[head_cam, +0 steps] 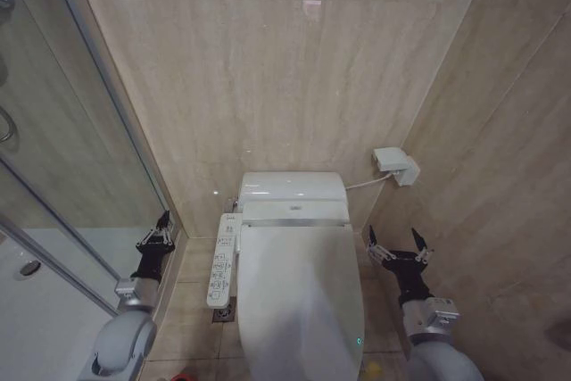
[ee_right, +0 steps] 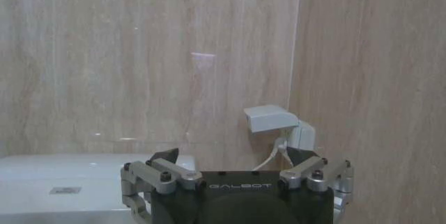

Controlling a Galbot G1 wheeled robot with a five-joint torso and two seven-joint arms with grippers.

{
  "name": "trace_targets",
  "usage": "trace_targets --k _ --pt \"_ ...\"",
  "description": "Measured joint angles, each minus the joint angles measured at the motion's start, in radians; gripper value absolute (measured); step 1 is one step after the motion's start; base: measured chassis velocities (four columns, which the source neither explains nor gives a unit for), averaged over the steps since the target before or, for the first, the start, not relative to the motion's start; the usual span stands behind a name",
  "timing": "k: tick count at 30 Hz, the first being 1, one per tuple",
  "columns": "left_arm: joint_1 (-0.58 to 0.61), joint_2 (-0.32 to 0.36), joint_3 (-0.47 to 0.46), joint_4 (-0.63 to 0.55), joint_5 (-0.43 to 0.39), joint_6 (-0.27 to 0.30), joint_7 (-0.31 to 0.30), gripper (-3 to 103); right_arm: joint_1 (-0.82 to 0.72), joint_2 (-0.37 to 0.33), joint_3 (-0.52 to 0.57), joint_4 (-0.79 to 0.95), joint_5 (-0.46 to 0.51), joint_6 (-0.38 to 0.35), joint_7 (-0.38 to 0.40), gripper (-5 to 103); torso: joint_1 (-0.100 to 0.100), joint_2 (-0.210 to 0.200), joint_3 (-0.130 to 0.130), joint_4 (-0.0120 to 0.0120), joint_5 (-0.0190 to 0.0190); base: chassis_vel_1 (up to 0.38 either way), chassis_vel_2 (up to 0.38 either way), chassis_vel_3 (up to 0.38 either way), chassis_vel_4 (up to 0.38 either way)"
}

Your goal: Open the toilet lid, clean the toilet bowl with a toilet brush, close the toilet lid, and flush.

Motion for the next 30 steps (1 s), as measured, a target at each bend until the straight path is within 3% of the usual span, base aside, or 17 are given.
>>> trace_targets --k 21,25,30 --pt "-0.382 0.051 0.197 0.382 -0.058 -0.079 0.075 0 0.0 0.0 0.0 0.0 0.0 0.0 0.0 100 0.0 0.0 0.0 0.0 -0.0001 0.0 0.0 0.0 0.0" --pt "-0.485 0.058 0.257 0.499 -0.072 -0.12 0.12 0 0.0 0.0 0.0 0.0 0.0 0.0 0.0 100 0.0 0.0 0.0 0.0 0.0 0.0 0.0 0.0 0.0" --pt "-0.555 0.058 0.312 0.566 -0.078 -0.128 0.163 0 0.0 0.0 0.0 0.0 0.0 0.0 0.0 100 0.0 0.0 0.0 -0.0001 0.0001 0.0 0.0 0.0 0.0"
